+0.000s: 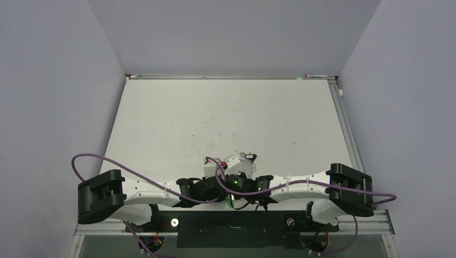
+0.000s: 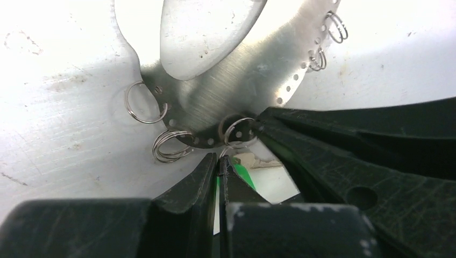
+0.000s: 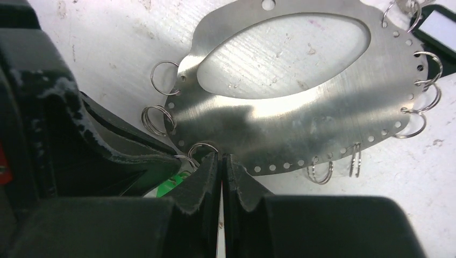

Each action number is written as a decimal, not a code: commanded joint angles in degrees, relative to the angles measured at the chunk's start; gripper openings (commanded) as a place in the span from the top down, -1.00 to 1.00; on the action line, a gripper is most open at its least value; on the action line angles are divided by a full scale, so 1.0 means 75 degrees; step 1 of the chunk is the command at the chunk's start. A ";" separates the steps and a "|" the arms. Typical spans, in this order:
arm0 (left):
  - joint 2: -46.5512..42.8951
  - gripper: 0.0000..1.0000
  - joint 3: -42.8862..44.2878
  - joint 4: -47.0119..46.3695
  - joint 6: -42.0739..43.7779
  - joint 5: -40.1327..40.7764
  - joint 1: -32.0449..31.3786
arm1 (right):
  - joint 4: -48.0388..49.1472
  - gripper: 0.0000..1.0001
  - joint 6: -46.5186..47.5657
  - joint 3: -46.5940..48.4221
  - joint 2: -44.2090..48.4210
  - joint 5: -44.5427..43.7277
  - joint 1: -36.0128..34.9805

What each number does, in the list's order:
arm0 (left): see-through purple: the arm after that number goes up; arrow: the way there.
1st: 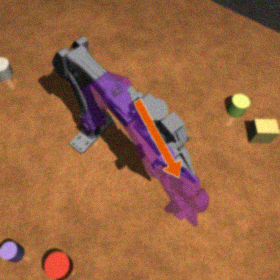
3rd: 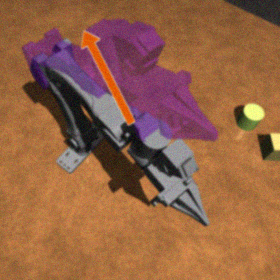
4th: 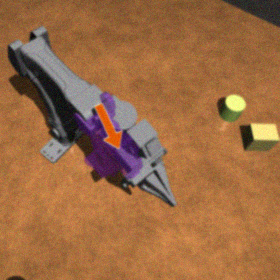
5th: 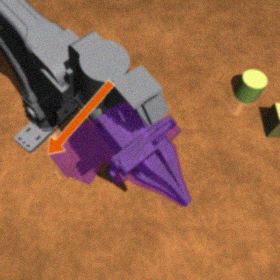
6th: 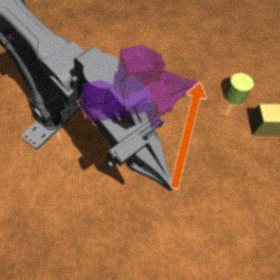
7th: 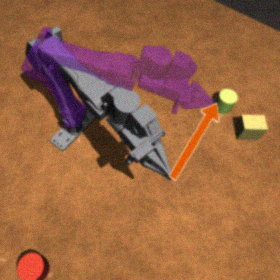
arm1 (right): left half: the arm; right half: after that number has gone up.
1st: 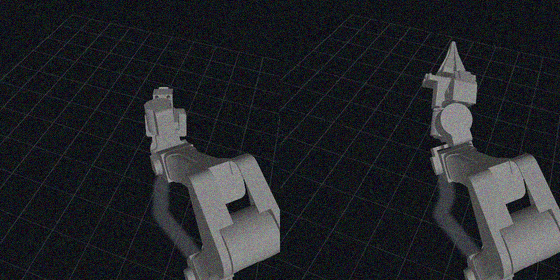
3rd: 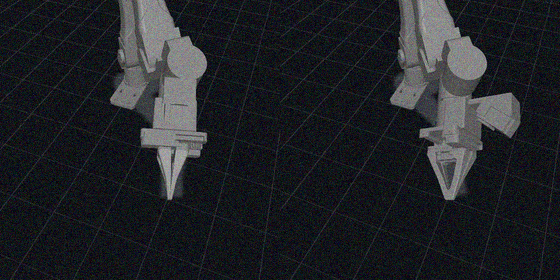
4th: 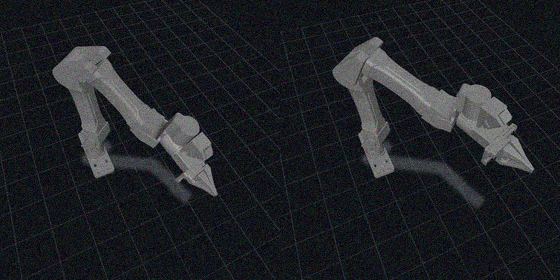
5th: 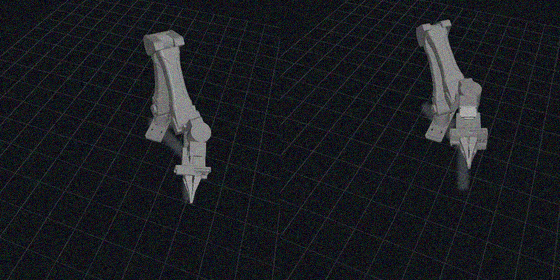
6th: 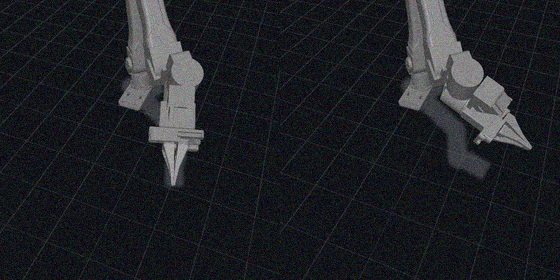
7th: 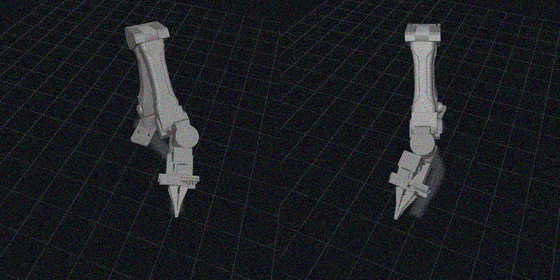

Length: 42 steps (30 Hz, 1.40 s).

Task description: Put the keys on the keyring

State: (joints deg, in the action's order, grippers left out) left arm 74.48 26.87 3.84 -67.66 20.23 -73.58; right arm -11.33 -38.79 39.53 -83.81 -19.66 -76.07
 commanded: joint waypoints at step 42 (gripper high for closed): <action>-0.0072 1.00 0.0498 0.0498 0.1670 -0.1795 0.0553 | 0.1442 0.29 -0.2014 -0.2241 0.2918 0.0481 0.0257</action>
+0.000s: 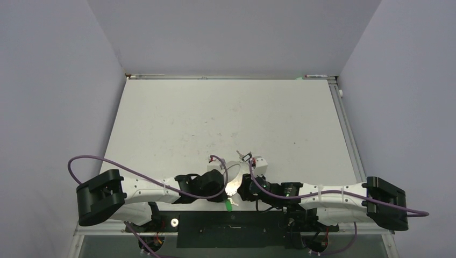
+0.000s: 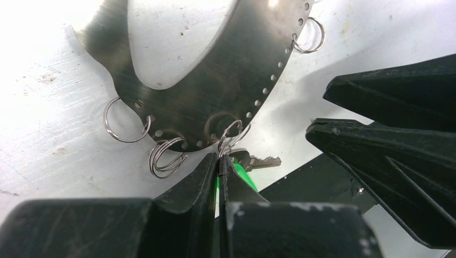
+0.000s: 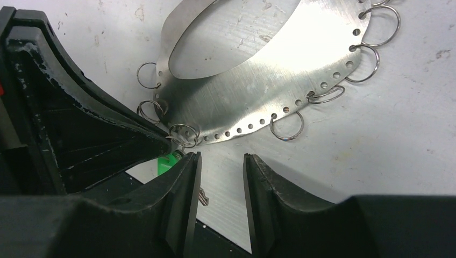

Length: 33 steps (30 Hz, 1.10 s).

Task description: Put the keys on the keyring

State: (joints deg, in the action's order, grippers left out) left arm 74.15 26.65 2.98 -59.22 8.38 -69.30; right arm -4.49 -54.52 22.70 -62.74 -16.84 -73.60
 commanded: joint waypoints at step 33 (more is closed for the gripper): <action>0.0796 -0.19 0.1692 0.2257 -0.2270 0.2049 -0.1542 | -0.1386 0.30 0.1289 0.0582 0.1236 -0.1223 0.0072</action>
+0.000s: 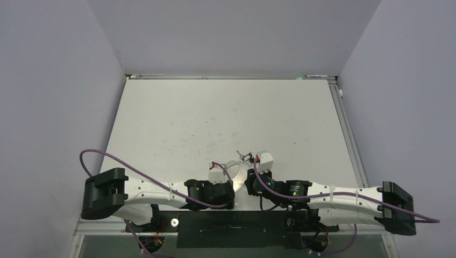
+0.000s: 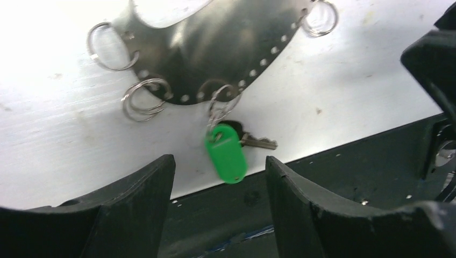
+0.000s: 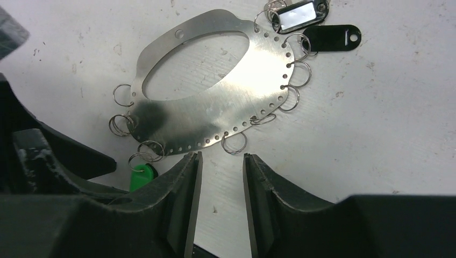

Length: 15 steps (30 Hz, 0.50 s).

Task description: Put the keys on the keyring

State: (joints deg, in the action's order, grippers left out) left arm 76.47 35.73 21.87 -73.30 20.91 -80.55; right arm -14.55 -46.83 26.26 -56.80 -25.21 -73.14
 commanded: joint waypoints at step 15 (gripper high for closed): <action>0.1761 0.16 0.1600 0.1268 -0.0719 0.0892 -0.0017 | 0.0002 0.30 0.0407 0.0071 0.0598 0.0017 -0.0006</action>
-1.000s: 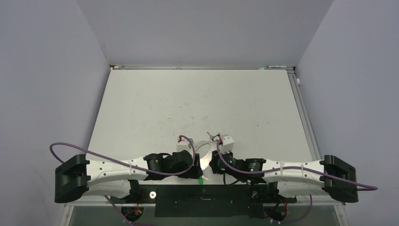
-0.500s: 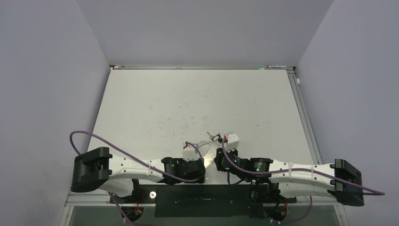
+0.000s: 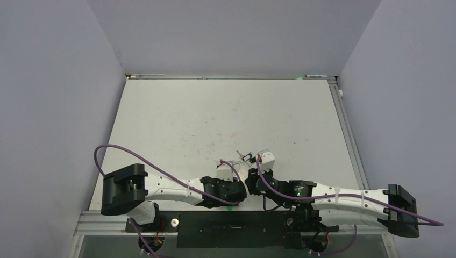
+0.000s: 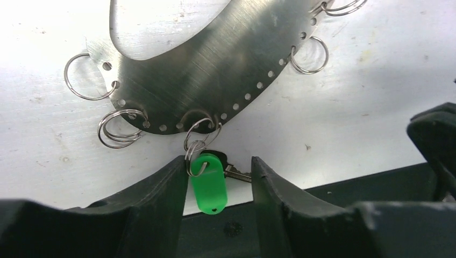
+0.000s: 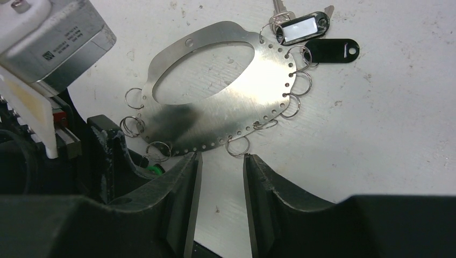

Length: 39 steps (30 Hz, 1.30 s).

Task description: Put the keys on the keyring

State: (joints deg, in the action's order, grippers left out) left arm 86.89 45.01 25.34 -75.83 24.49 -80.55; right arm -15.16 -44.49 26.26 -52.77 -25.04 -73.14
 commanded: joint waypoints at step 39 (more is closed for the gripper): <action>0.0037 1.00 0.2137 0.3102 0.3867 -0.0378 0.0297 | 0.2529 0.31 0.0834 -0.1689 0.1548 0.0472 0.0011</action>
State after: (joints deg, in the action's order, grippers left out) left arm 89.89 57.89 44.49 -52.86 22.90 -79.44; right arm -5.87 -40.71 16.38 -45.28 -22.20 -73.17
